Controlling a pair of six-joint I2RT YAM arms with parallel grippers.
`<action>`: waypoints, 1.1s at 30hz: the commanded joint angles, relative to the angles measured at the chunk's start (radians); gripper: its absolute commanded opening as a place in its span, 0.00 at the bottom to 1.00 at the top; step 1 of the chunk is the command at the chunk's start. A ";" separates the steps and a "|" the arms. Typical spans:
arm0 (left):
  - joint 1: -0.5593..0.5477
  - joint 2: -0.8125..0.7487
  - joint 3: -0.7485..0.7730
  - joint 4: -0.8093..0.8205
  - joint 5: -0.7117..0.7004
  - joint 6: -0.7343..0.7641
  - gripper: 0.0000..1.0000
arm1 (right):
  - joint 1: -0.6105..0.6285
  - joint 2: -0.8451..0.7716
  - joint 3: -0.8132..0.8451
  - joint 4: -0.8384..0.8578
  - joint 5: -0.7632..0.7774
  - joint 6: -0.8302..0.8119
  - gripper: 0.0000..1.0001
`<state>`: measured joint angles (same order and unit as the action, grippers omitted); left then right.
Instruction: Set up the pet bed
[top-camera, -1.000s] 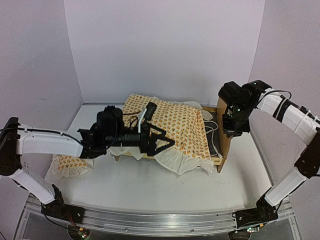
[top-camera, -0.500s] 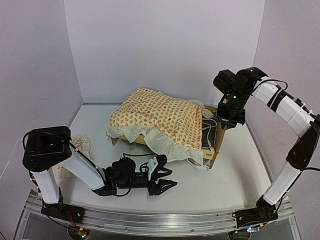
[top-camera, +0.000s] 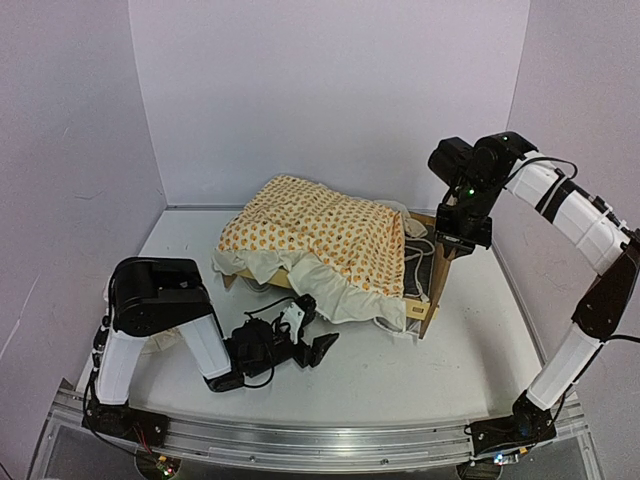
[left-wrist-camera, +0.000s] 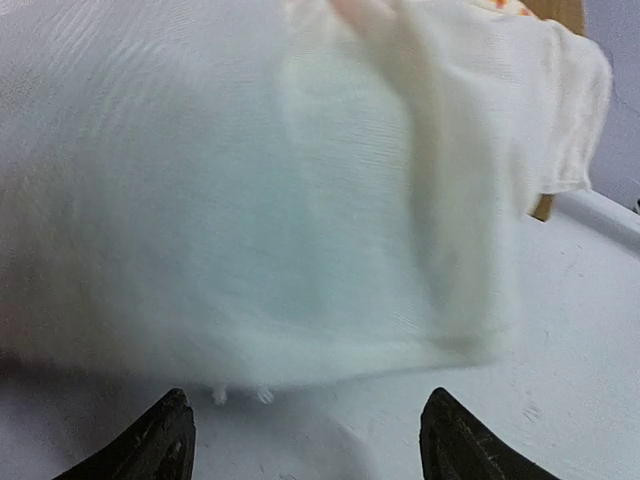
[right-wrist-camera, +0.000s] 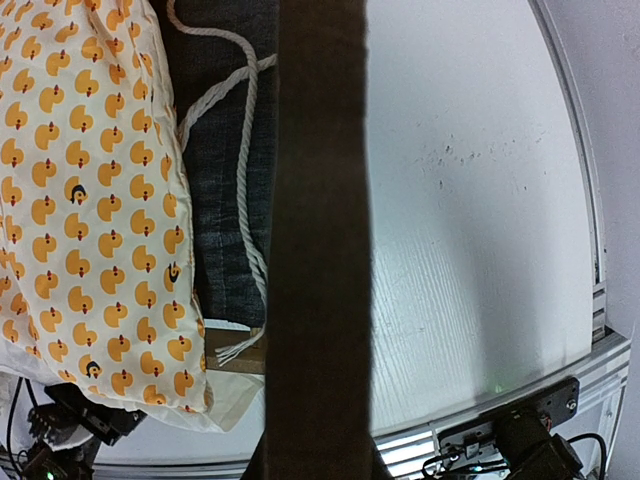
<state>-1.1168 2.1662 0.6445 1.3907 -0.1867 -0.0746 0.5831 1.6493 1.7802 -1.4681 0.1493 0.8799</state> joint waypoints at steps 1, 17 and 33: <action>0.055 0.054 0.114 0.108 -0.014 0.026 0.78 | -0.004 -0.095 0.085 0.166 0.016 0.021 0.00; -0.109 -0.214 0.188 -0.530 0.493 0.032 0.03 | -0.005 -0.090 0.041 0.227 0.108 0.046 0.00; -0.210 -0.339 0.164 -0.798 0.600 0.073 0.00 | -0.005 -0.135 0.059 0.300 0.168 -0.037 0.00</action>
<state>-1.3289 1.8816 0.8303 0.6758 0.3935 -0.0422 0.5835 1.6363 1.7229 -1.3895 0.2184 0.8497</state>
